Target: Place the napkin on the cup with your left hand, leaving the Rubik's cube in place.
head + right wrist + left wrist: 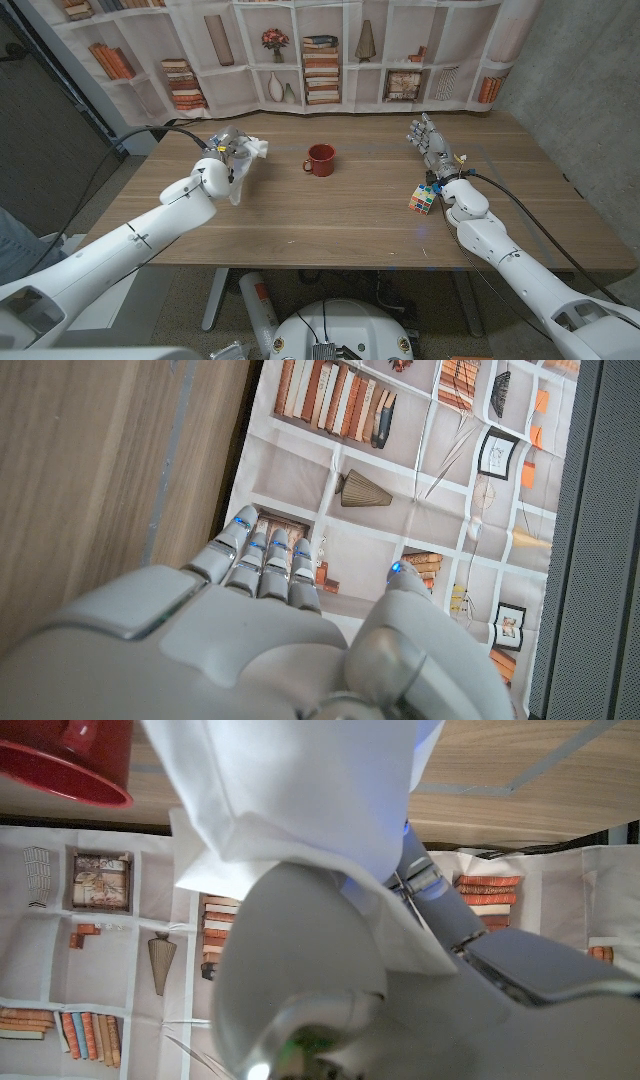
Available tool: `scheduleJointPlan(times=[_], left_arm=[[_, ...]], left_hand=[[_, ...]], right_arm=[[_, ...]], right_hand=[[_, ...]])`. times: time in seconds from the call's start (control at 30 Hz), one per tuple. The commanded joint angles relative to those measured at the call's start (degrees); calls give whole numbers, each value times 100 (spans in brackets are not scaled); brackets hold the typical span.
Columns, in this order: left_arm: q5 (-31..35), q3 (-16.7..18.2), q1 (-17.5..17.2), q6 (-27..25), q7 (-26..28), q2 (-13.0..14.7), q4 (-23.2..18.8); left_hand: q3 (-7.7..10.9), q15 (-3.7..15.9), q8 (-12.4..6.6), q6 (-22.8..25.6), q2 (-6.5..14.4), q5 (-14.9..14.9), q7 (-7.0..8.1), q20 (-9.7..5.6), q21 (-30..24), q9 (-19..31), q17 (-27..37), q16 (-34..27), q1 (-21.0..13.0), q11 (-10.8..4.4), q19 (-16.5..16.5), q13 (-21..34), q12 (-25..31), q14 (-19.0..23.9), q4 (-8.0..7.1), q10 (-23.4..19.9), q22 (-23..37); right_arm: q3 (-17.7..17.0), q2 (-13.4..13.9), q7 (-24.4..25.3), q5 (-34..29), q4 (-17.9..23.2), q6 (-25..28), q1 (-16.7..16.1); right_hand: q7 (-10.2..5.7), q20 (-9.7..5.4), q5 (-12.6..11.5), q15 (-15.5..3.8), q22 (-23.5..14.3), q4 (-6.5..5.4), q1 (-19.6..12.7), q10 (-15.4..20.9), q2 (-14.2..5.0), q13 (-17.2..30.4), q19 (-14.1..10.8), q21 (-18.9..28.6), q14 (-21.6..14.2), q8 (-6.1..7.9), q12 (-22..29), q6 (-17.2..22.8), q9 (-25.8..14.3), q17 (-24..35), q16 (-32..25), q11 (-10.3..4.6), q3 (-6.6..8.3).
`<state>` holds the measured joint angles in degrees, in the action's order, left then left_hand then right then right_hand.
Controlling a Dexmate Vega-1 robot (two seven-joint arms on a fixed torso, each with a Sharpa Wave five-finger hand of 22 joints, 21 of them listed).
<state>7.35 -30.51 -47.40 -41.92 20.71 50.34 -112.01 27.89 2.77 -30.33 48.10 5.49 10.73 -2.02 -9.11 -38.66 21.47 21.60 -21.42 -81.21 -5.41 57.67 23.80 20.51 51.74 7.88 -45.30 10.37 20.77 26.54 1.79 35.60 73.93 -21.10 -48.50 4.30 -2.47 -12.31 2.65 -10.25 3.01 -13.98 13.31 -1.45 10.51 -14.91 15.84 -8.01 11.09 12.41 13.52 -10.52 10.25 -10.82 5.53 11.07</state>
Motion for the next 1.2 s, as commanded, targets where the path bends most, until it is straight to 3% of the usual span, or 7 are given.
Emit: scheduleJointPlan(times=[0.03, 0.53, 1.2], left_arm=[[160, 153, -220, 608, 138, 227, -96], [520, 350, -417, 1660, 450, 249, 179], [782, 535, -446, 2309, 282, 233, 404]], left_hand=[[28, 837, -11, 17, 26, 26, 18, -11, -45, 11, 159, -23, 40, -26, -50, 37, -21, 471, -29, -40, 14], [12, 892, -22, 76, 7, 2, 95, -19, -118, -30, 228, -14, 127, -91, -75, 108, -46, 494, -51, -73, 21], [-8, 914, -19, 99, -27, -24, 145, 10, -177, -82, 309, 9, 201, -156, -175, 187, -88, 498, -54, -92, 23]], right_arm=[[-10, -3, 15, 22, 15, 12, -26], [2, -18, 36, 0, -21, 21, 2], [33, -80, 41, -13, -121, 17, 67]], right_hand=[[7, 11, 23, 2, -23, 36, -15, 50, -79, 16, -43, -5, -34, 29, -7, 40, -28, 30, -2, 6, 15], [8, 10, 26, 3, -24, 45, -22, 48, -86, 16, -53, -25, -34, 27, -10, 46, -28, 30, 1, 6, 15], [14, 10, 30, -2, -26, 56, -25, 49, -98, 16, -68, -54, -44, 19, -12, 40, -28, 31, 0, 11, 13]])
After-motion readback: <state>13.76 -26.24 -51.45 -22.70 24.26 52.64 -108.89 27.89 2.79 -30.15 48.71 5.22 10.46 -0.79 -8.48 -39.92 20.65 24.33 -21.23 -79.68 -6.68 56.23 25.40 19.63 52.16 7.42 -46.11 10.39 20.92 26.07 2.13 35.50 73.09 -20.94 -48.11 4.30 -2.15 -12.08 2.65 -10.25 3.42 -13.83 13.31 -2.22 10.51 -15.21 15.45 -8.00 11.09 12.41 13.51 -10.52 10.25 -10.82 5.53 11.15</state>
